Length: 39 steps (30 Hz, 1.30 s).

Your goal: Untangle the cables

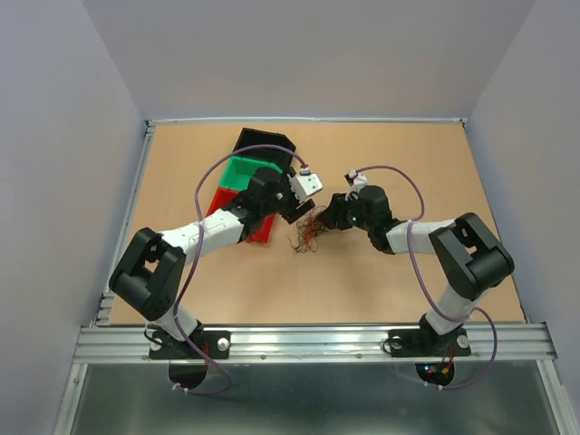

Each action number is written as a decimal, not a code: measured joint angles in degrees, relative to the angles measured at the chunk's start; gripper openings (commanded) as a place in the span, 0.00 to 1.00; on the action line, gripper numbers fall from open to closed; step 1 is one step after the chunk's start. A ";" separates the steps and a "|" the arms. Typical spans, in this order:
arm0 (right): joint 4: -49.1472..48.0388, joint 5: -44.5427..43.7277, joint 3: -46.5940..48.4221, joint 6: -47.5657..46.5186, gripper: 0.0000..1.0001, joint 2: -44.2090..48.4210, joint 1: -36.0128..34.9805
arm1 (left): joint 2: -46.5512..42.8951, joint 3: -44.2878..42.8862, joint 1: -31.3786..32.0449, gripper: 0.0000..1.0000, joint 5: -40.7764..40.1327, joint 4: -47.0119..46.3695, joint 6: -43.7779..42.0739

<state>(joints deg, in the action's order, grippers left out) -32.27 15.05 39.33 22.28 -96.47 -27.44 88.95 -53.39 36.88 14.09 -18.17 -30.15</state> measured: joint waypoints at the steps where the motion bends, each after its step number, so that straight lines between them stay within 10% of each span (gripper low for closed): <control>1: 0.02 0.04 0.00 -0.04 0.30 0.00 -0.09 | 0.79 -0.13 0.00 0.70 0.33 0.20 -0.11; 5: 0.04 -0.11 0.00 -0.33 0.01 0.00 -0.39 | 6.16 -4.04 0.00 0.70 2.36 4.00 -0.85; 15: -2.54 -3.58 -4.55 0.92 0.02 7.32 -0.39 | 9.99 -6.32 0.00 0.83 9.01 9.38 -2.69; 17: -3.04 -3.85 -5.42 1.31 0.29 8.26 -0.39 | 9.99 -6.32 0.00 0.83 11.21 10.12 -3.37; 18: -3.04 -3.89 -5.49 1.31 0.67 8.26 -0.39 | 9.99 -6.34 0.00 0.83 12.48 10.80 -3.78; 22: -3.37 -3.54 -5.55 1.49 0.75 8.04 -0.39 | 9.99 -6.40 0.00 0.78 14.60 12.46 -4.81; 27: -4.72 -2.64 -5.53 0.50 0.68 4.72 -0.39 | 10.14 -6.71 0.00 0.64 15.98 13.42 -5.35; 30: -5.25 -1.49 -5.40 0.20 0.59 0.87 -0.39 | 12.22 -8.76 0.00 0.36 15.58 13.77 -4.98; 39: -6.93 1.90 -4.09 0.28 0.01 -3.72 -0.39 | 14.97 -10.43 0.00 0.00 14.16 14.80 -4.92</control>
<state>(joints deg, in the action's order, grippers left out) -39.20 16.95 35.24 22.57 -100.18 -27.83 103.92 -63.81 36.88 28.25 -3.38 -35.07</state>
